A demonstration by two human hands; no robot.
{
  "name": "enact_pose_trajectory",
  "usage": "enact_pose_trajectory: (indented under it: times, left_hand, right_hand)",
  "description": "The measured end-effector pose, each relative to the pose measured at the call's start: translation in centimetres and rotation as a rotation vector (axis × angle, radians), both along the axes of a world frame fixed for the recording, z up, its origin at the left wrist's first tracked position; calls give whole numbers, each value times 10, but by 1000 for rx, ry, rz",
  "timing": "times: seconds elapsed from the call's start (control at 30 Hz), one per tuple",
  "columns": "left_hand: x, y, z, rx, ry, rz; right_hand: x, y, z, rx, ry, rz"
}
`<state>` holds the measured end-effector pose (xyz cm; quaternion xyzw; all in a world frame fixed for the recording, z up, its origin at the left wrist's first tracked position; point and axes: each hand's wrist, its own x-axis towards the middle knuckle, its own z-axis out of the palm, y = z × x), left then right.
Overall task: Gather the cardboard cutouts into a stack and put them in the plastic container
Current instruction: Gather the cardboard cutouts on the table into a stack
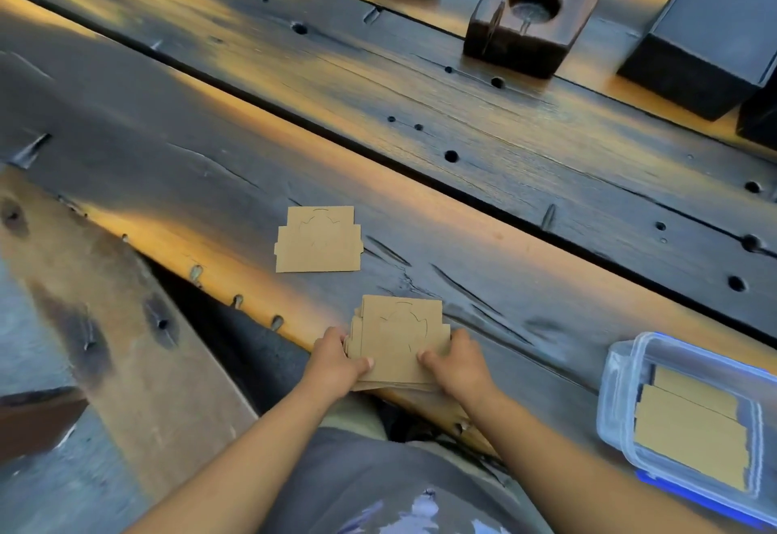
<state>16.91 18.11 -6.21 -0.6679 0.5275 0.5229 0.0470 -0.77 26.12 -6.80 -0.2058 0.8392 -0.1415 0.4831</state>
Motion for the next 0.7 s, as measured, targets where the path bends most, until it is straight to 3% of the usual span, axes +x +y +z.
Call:
enact_pose_trajectory:
  times: [0.2, 0.7]
  left_hand:
    - [16, -23, 6, -49, 48, -18]
    - [55, -168, 16, -173, -1, -76]
  right_hand:
    - [7, -28, 12, -60, -19, 16]
    - [46, -181, 30, -79, 145, 139]
